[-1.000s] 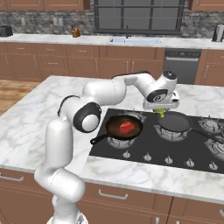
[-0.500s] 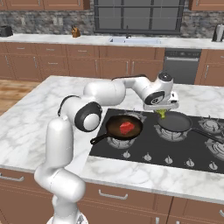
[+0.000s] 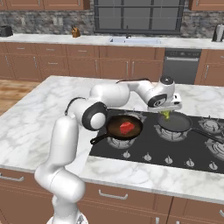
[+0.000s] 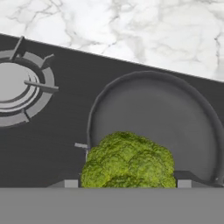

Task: Place both pans onto different burners. Then place the broccoli and the steak on different pans.

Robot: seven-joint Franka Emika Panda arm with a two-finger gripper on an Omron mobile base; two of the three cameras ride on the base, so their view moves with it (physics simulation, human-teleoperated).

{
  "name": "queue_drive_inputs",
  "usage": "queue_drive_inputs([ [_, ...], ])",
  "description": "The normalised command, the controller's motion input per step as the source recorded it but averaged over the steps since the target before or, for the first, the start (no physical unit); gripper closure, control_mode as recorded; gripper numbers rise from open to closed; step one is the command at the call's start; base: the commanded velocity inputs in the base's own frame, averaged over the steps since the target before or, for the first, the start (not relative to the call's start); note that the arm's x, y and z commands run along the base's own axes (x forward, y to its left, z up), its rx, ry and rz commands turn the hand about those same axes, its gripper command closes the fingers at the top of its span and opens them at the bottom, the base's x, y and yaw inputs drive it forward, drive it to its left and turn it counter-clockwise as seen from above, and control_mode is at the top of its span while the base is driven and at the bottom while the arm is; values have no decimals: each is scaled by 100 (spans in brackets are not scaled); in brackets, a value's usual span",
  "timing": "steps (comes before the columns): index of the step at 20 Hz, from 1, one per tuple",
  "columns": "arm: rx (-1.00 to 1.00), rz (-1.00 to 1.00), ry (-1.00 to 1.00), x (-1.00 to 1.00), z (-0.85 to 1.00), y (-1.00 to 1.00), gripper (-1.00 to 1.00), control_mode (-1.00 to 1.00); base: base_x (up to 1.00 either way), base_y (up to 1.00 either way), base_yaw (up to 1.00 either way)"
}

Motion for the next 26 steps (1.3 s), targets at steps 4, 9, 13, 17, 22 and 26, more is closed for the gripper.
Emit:
queue_drive_inputs([
  [4,-3,0,0,5,-31,-5,100,-100,0,0,0],
  [9,-2,0,0,5,-37,0,100,-100,0,0,0],
  [13,-2,0,0,12,-33,0,100,-100,0,0,0],
  [17,0,0,0,29,-4,-8,100,-100,0,0,0],
  [22,0,0,0,38,0,-28,100,-100,0,0,0],
  [26,0,0,0,28,-8,-33,100,-100,0,0,0],
])
